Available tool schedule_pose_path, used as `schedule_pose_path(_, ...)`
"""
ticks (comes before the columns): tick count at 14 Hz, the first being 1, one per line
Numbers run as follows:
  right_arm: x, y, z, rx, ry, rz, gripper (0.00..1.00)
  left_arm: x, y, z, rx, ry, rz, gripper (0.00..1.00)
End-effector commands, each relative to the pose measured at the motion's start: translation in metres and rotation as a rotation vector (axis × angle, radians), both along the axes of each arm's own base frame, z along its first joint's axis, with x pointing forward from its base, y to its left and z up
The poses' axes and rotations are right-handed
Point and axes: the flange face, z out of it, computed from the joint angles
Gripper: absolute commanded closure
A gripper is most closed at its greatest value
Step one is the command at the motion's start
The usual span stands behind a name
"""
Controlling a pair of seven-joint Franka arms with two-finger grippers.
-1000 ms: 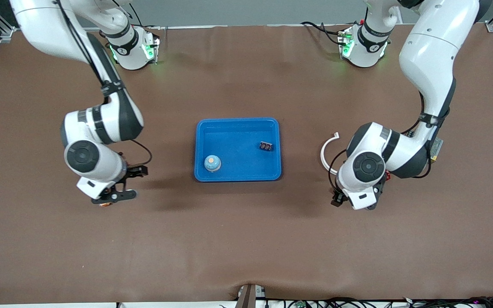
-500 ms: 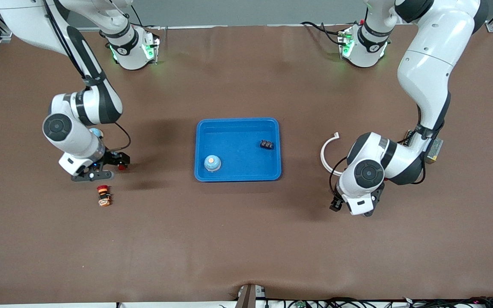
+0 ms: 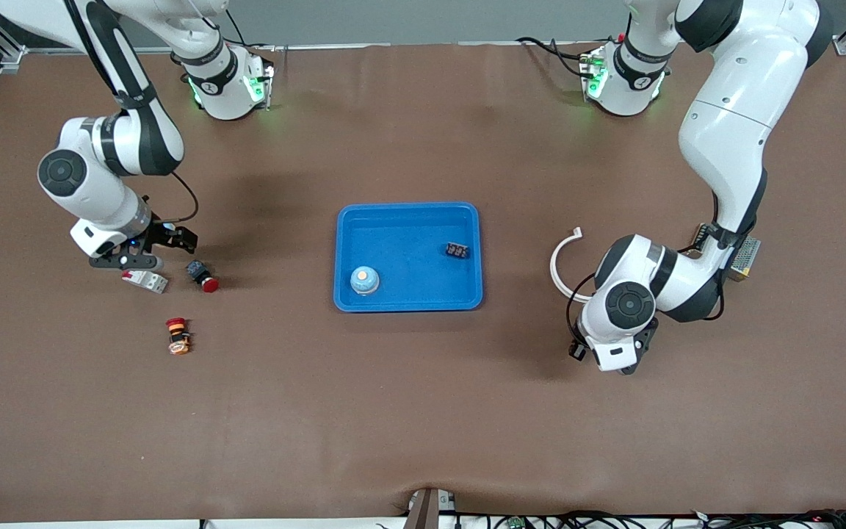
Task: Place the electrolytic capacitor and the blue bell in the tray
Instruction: 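Grasp the second blue bell with the right gripper while the left gripper grasps a capacitor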
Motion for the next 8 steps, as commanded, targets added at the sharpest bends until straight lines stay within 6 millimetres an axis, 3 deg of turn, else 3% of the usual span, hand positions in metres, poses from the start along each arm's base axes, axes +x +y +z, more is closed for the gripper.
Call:
schedule_pose_path(1, -0.031, -0.015, -0.002, 0.011, -0.035, -0.031, 0.00, 0.004, -0.003, 0.011, 0.002, -0.026, -0.013, 1.00)
schedule_pose_path(4, -0.046, -0.037, -0.015, 0.015, -0.072, -0.081, 0.00, 0.001, -0.022, 0.034, -0.014, -0.045, -0.016, 1.00)
schedule_pose_path(8, -0.059, -0.067, -0.021, 0.013, -0.090, -0.098, 0.00, -0.013, -0.071, 0.066, -0.064, -0.074, 0.006, 1.00)
